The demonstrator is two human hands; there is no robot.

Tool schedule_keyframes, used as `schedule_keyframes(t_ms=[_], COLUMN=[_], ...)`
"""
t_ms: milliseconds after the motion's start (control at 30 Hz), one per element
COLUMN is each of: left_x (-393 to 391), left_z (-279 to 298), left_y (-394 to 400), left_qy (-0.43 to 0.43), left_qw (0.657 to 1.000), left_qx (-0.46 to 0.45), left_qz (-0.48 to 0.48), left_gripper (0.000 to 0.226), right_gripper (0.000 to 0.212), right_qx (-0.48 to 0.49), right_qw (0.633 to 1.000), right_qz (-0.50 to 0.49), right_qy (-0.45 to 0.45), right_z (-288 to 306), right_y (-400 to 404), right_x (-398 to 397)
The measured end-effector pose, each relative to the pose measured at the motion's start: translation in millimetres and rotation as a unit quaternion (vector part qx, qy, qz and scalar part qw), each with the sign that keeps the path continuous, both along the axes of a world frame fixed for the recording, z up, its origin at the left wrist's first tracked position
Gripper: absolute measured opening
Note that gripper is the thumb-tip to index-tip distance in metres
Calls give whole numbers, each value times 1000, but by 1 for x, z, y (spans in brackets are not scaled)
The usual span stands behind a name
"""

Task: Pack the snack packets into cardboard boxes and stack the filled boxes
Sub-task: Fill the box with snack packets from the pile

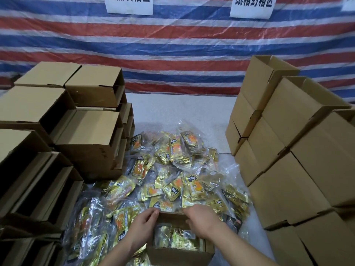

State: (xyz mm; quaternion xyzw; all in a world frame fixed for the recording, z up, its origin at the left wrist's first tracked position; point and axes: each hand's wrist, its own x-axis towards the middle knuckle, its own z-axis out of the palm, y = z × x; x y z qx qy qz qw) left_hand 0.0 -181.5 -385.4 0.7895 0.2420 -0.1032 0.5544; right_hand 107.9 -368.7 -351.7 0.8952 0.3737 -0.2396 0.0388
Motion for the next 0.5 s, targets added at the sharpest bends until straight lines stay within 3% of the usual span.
schedule_keyframes(t_ms=[267,433,500], left_x=[76,160,188], left_z=[51,81,76], left_y=[-6,-25,-32], left_qy=[-30,-58,-61], left_qw=[997,983,982], left_qx=[-14,-173,-171], left_qz=[-67,12,41], left_gripper=[34,53,52], right_gripper=[9,11,8], right_qx=[132,197,210], right_qw=[986,945,925], right_qz=[-105,-254,-310], right_qy=[8,-54,-71], right_z=[25,48,51], right_y=[-41,-73,-85], right_x=[39,99,123])
